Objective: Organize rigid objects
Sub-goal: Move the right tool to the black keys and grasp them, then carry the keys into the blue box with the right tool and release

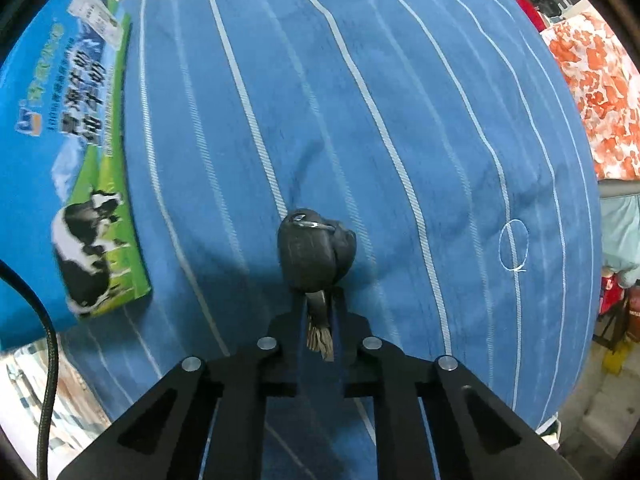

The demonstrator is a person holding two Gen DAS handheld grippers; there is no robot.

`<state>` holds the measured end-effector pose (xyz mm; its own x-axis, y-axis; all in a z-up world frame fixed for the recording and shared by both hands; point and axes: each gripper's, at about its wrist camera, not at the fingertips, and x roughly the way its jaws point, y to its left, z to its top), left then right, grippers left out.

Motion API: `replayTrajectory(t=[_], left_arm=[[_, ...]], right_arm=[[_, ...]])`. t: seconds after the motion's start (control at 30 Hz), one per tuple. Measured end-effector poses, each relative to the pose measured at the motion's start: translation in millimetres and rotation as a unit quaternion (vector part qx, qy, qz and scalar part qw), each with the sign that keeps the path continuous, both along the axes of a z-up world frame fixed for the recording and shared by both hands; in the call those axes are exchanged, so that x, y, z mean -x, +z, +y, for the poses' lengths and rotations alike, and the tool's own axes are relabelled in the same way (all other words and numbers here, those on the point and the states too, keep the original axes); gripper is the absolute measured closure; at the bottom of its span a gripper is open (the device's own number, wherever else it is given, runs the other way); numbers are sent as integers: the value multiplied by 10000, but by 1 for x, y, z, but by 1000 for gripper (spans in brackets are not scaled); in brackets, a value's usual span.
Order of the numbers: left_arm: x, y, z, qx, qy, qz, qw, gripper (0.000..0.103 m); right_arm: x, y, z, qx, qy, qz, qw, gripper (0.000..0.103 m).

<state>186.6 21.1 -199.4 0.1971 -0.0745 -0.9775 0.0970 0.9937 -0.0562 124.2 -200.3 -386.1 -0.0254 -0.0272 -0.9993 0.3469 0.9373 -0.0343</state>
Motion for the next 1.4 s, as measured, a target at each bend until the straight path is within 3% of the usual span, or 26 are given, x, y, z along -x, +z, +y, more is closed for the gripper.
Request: replayTrajectory(t=[0.27, 0.43, 0.57, 0.7, 1.0, 1.2, 1.4], left_arm=[[1, 12, 11, 4, 80, -127, 9999, 5], [1, 28, 27, 47, 208, -272, 9994, 5], [-1, 46, 47, 7, 375, -479, 9981, 5], [-7, 53, 65, -31, 536, -656, 9964, 5], [-22, 30, 92, -155, 762, -558, 9954, 5], [-30, 6, 106, -307, 844, -447, 9950, 5], [-38, -25, 113, -269, 879, -263, 9954, 5]], right_arm=[[14, 61, 3, -113, 221, -545, 9982, 94], [20, 125, 20, -196, 528, -1150, 9918, 94], [-5, 182, 44, -381, 892, -1610, 9822, 100], [-27, 210, 73, -560, 1240, -1860, 9731, 100], [-54, 206, 154, -1166, 1924, -1879, 9561, 100], [-77, 165, 189, -1390, 2133, -1661, 9527, 100], [-93, 105, 202, -1369, 2138, -1180, 9600, 100]])
